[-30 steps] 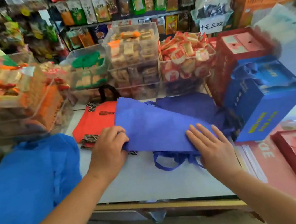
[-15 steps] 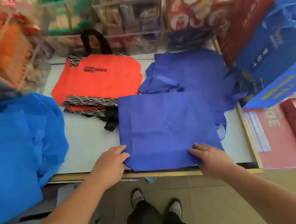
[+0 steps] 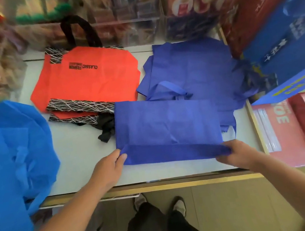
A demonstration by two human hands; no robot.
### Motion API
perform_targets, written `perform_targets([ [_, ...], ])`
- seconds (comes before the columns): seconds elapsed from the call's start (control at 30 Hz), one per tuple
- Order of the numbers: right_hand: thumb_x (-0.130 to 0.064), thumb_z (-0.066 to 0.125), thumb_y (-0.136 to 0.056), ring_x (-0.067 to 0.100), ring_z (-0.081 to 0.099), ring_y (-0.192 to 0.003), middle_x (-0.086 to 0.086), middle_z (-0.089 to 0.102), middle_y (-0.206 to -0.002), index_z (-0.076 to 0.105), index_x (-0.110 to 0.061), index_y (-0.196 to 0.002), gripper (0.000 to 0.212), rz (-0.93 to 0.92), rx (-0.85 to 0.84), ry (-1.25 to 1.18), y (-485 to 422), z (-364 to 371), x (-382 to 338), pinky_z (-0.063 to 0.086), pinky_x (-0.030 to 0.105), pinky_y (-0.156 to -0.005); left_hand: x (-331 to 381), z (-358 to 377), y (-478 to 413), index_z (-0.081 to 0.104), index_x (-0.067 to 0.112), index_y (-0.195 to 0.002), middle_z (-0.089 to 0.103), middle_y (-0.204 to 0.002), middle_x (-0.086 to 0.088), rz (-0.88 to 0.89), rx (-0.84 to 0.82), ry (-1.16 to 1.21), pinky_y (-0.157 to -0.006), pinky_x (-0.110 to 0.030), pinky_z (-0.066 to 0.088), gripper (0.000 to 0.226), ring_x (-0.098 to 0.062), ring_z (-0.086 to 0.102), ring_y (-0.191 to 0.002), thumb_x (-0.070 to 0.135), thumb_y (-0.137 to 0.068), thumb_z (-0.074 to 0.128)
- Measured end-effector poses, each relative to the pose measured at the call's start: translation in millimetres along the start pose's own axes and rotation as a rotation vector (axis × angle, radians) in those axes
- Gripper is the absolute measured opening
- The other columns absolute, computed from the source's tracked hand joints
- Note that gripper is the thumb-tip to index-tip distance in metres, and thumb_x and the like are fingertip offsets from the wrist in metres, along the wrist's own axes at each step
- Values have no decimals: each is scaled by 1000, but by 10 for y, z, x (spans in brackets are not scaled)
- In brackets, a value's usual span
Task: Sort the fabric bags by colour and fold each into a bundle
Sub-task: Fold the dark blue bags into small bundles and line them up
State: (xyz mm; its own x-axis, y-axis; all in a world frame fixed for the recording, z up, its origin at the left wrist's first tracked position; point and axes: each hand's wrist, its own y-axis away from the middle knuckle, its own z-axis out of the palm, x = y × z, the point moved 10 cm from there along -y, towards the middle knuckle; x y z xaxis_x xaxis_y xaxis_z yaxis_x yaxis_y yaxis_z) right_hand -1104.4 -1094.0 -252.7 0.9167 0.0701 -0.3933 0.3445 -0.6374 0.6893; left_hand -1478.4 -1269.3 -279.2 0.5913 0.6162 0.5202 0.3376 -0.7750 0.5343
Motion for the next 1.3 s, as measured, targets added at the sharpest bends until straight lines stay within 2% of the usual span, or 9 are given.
perform_targets([
  [0.1, -26, 69, -97, 20, 70, -86, -5, 76, -92, 73, -21, -108, 12, 36, 70, -218, -61, -94, 231, 58, 34, -81, 113, -83, -57, 57, 28, -92, 63, -81, 6, 9, 50, 96, -70, -36, 48, 21, -18, 60, -77, 41, -106, 48],
  [0.2, -27, 63, -101, 20, 69, -89, -4, 75, -104, 69, -27, -114, 14, 23, 124, -355, -94, -84, 349, 59, 34, -76, 142, -40, -34, 66, 33, -106, 69, -103, 16, -16, -20, 246, -81, -29, 52, 10, -9, 66, -95, 37, -97, 67],
  [0.37, -26, 61, -102, 25, 67, -86, 2, 73, -92, 69, -22, -98, 10, -31, 230, -393, -119, -318, 420, 51, 36, -75, 416, -40, 24, 64, 30, -134, 59, -136, 22, 80, -47, 209, -106, -29, 47, 48, 0, 56, -123, 18, -87, 71],
  [0.5, -28, 56, -104, 29, 55, -72, 11, 61, -79, 57, -13, -86, 23, -35, 308, -382, -112, -419, 472, 41, 37, -65, 650, 1, 9, 72, 21, -118, 75, -108, 12, 57, -87, 375, -89, -31, 53, 27, -8, 69, -95, 12, -94, 66],
  [0.6, -33, 51, -105, 32, 56, -73, 4, 61, -74, 51, -20, -82, 26, 11, 351, -364, -174, -433, 524, 45, 41, -67, 631, -31, -95, 71, 26, -121, 75, -115, 9, -12, -69, 473, -99, -36, 54, 27, -10, 71, -107, 36, -95, 71],
  [0.7, -38, 45, -107, 31, 58, -71, 4, 62, -75, 50, -21, -86, 27, 46, 422, -297, -243, -492, 501, 47, 41, -64, 653, -90, -278, 70, 26, -105, 75, -100, 8, -1, 38, 388, -81, -30, 52, 15, -9, 70, -95, 37, -102, 61],
  [0.8, -44, 38, -108, 25, 56, -68, 4, 62, -81, 48, -26, -95, 25, 121, 437, -158, -377, -471, 485, 40, 35, -56, 606, -128, -475, 58, 11, -92, 61, -81, -14, -21, 212, 223, -66, -37, 42, 35, -22, 58, -74, 44, -102, 56],
  [0.93, -49, 32, -107, 34, 59, -79, 5, 61, -93, 45, -23, -101, 29, 205, 459, -125, -564, -365, 513, 50, 46, -71, 581, -12, -633, 45, 20, -85, 49, -67, 3, 14, 320, 4, -61, -38, 32, 27, -30, 49, -69, 38, -103, 55],
  [1.3, -47, 34, -106, 41, 59, -81, 11, 61, -93, 42, -21, -110, 27, 317, 599, 5, -786, -447, 619, 44, 45, -69, 757, 148, -1127, 55, 12, -90, 59, -88, -11, 74, 476, -349, -58, -40, 41, 29, -38, 58, -86, 38, -102, 54],
])
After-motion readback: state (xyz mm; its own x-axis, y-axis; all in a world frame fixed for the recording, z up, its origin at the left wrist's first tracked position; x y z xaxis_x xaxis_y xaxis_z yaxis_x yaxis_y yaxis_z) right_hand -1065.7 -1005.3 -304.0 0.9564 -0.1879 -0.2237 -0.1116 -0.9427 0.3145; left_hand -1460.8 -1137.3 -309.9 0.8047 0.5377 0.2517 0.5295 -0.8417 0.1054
